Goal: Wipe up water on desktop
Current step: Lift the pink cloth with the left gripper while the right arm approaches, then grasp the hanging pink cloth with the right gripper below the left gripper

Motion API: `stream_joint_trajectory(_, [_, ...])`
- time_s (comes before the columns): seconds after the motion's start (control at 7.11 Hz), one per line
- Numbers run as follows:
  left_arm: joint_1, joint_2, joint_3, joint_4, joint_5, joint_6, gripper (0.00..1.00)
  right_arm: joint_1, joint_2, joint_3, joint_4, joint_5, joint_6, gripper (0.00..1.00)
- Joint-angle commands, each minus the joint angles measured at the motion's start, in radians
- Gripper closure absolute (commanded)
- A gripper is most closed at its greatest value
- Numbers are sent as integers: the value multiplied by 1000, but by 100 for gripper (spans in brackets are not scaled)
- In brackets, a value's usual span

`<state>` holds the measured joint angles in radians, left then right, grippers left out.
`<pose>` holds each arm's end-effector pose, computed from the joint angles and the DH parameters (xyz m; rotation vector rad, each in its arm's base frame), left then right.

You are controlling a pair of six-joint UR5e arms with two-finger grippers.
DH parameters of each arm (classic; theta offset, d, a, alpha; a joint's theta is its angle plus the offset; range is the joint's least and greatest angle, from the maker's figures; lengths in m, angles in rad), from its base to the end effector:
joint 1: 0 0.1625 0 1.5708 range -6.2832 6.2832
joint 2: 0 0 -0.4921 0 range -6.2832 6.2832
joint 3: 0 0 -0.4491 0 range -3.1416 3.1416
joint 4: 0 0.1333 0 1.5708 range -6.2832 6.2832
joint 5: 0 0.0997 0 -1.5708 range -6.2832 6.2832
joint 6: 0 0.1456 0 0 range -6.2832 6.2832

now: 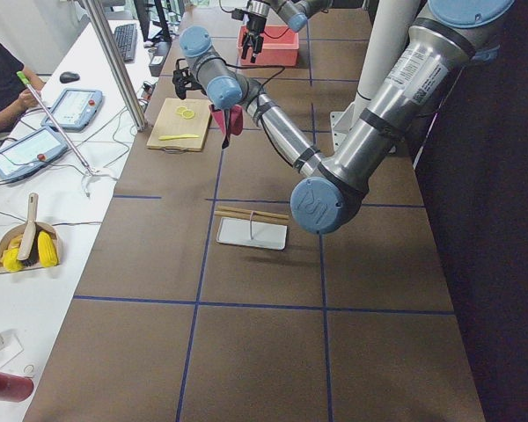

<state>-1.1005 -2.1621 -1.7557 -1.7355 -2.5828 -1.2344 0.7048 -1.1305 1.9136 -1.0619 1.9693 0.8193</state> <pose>0.3156 -0.6426 0.2213 -0.1376 1.2478 -0.1858 -0.4716 -0.5020 0.2319 0.5937 -1.1792 -0.2969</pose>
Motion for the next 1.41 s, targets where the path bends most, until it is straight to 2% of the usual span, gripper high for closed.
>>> stream_joint_trajectory(0.0, [75,-24,7,-138,0,-190,100,-169,40,-8,68,-192,-2,0])
stream_joint_trajectory(0.28, [151,-42,27,-229,4,-314,100,-192,55,-2,68,-222,-12,0])
stream_joint_trajectory(0.7, [214,-67,27,-231,6,-358,100,-228,77,-5,66,-269,-12,0])
stream_joint_trajectory(1.27, [240,-111,30,-231,6,-422,100,-289,83,-4,66,-341,-11,0])
